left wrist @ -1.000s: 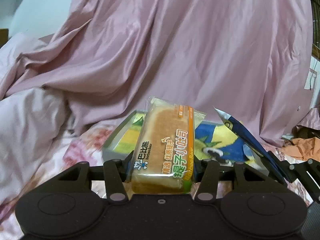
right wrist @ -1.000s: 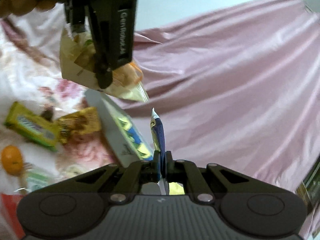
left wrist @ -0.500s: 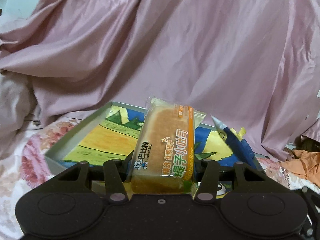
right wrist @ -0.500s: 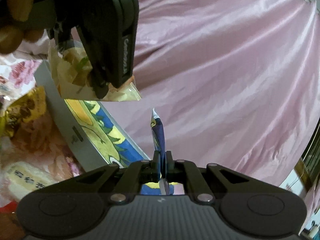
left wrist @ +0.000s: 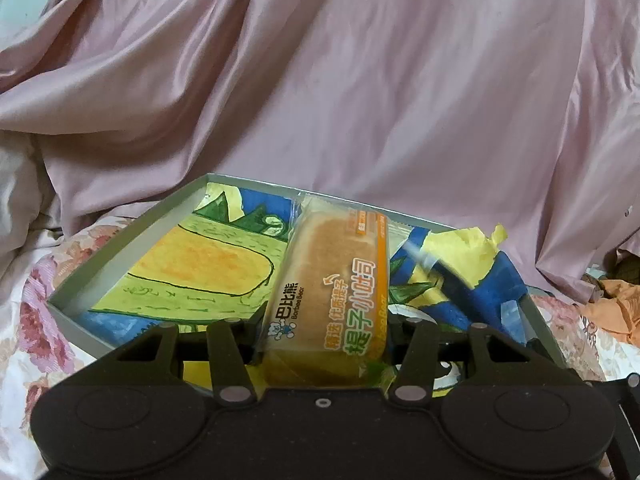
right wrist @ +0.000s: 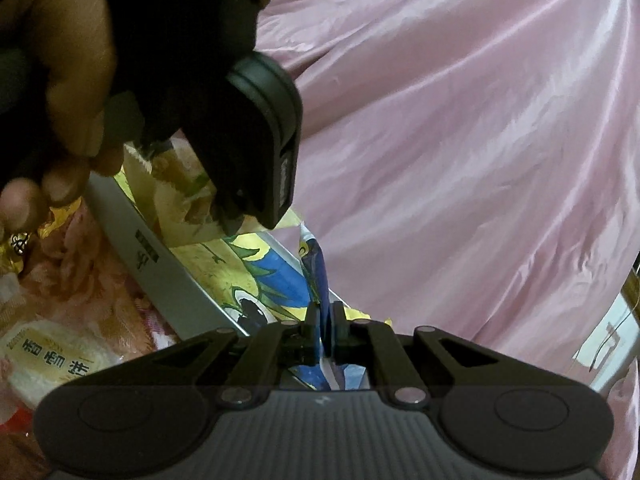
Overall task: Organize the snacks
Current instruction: 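Carry the bread cake and blue tube into the grey box and release both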
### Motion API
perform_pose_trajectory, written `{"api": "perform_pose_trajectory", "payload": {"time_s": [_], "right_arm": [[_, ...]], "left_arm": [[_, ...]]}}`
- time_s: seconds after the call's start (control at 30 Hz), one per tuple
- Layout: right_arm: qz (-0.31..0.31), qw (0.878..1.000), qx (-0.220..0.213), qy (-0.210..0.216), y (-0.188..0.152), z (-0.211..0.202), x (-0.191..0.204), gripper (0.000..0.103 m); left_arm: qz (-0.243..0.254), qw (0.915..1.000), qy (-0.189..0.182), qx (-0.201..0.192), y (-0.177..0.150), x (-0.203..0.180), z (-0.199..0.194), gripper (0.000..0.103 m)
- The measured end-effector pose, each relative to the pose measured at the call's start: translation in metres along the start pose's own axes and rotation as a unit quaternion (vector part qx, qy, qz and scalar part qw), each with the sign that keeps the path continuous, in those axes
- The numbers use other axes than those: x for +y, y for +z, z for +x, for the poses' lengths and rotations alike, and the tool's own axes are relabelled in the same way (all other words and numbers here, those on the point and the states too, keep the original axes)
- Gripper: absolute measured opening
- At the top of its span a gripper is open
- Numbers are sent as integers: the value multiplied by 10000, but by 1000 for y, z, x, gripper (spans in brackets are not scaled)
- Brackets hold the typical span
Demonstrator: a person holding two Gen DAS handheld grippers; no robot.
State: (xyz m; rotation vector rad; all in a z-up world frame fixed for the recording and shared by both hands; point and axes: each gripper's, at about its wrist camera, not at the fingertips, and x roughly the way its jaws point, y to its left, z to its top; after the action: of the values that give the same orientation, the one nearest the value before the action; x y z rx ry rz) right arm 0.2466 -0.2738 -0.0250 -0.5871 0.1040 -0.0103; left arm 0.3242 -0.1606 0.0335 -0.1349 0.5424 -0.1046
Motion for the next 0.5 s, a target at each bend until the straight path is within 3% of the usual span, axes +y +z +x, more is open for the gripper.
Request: {"api": "perform_pose_trajectory", "payload": {"time_s": [0.13, 0.2, 0.3, 0.47, 0.5], "right_arm": [[17, 10000, 43, 4, -1, 3, -1, 11], [14, 10000, 51, -6, -1, 3, -1, 19], [97, 9999, 65, 21, 0, 5, -4, 23], [248, 9997, -13, -17, 5, 5, -11, 55], [328, 9995, -35, -5, 6, 4, -13, 57]], "left_arm": [[-9, 10000, -9, -9, 0, 1, -1, 58], [-34, 10000, -37, -80, 0, 2, -4, 65], [-17, 9998, -48, -190, 2, 1, -11, 79], [-37, 9992, -124, -365, 4, 2, -30, 93], [-43, 9991, -108, -409, 5, 2, -34, 96]]}}
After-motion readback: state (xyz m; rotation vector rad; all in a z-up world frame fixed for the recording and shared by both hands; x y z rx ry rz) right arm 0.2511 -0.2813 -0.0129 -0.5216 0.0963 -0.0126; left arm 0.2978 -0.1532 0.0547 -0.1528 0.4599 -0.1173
